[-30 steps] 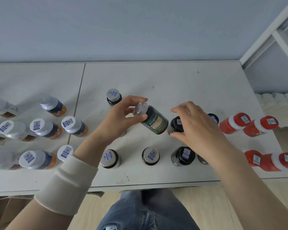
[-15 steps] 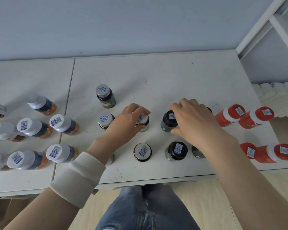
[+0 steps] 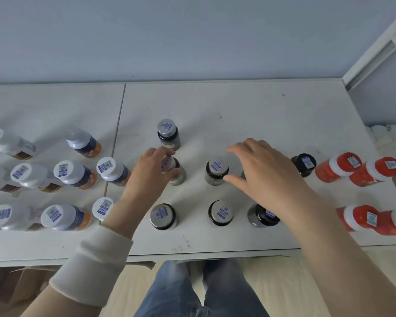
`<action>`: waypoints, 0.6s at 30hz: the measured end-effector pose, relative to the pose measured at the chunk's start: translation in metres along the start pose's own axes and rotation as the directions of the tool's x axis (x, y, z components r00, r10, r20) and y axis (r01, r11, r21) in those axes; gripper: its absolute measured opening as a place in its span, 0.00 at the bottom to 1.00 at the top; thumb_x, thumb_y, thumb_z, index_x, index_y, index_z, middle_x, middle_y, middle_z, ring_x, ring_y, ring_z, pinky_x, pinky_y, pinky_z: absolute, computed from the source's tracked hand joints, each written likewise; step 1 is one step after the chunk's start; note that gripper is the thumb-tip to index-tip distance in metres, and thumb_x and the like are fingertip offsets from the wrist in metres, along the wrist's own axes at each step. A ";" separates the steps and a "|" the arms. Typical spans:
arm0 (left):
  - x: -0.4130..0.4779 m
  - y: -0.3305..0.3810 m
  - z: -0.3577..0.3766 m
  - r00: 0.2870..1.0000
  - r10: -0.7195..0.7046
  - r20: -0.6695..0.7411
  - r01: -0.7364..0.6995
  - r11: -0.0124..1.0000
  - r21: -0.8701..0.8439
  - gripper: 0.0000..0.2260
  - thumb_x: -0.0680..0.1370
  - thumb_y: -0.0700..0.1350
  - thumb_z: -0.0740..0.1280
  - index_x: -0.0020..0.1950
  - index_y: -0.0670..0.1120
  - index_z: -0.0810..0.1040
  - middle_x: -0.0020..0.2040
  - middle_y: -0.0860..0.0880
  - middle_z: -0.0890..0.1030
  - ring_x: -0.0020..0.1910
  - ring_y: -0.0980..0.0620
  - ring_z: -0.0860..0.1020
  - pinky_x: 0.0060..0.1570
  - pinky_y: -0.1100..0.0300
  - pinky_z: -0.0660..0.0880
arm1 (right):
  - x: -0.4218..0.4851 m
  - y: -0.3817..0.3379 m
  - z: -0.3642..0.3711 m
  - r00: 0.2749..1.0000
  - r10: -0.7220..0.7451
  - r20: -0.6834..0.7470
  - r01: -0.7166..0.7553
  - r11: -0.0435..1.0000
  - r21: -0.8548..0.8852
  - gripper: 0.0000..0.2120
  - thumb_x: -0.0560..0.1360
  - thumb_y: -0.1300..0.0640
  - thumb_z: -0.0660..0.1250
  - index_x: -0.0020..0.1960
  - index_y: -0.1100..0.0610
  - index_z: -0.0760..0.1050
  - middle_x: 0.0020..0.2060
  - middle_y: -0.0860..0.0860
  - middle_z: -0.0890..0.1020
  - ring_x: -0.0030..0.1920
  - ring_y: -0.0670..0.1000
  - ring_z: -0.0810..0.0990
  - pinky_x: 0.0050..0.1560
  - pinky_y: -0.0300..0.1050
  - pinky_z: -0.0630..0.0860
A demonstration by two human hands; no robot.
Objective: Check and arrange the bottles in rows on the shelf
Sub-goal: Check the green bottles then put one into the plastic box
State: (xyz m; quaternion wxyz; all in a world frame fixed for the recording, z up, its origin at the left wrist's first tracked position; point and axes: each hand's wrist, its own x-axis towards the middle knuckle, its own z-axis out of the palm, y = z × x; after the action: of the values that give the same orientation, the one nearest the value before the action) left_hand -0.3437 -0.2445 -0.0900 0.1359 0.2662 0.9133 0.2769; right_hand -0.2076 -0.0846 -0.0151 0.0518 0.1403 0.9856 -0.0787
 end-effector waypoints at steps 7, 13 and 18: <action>-0.031 -0.011 -0.065 0.974 0.171 0.152 0.049 0.495 -0.868 0.11 0.73 0.43 0.66 0.55 0.47 0.75 0.52 0.51 0.81 0.48 0.53 0.79 0.50 0.58 0.78 | 0.009 -0.069 0.024 0.973 0.178 0.145 -0.186 0.239 0.953 0.20 0.73 0.51 0.65 0.63 0.52 0.66 0.55 0.52 0.76 0.40 0.48 0.83 0.37 0.40 0.80; -0.040 -0.034 -0.082 0.975 0.185 0.126 0.021 0.483 -0.875 0.10 0.74 0.44 0.64 0.54 0.48 0.75 0.48 0.53 0.83 0.48 0.54 0.81 0.45 0.63 0.78 | -0.001 -0.095 0.040 0.984 0.129 -0.126 0.108 0.134 0.985 0.24 0.69 0.66 0.69 0.59 0.48 0.67 0.54 0.52 0.74 0.50 0.48 0.79 0.50 0.43 0.80; -0.041 -0.041 -0.089 0.946 0.307 0.105 -0.052 0.462 -0.885 0.14 0.72 0.37 0.70 0.56 0.45 0.75 0.58 0.50 0.80 0.59 0.53 0.77 0.45 0.61 0.78 | -0.007 -0.099 0.041 0.981 0.191 -0.031 0.038 -0.030 0.999 0.16 0.70 0.60 0.65 0.57 0.52 0.69 0.51 0.53 0.77 0.46 0.47 0.83 0.43 0.40 0.80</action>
State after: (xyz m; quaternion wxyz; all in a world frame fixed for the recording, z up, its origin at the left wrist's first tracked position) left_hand -0.3618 -0.3348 -0.0373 0.3353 0.2877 0.5867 0.6787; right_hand -0.2264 -0.1875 -0.0404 -0.1390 0.1951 0.6220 -0.7455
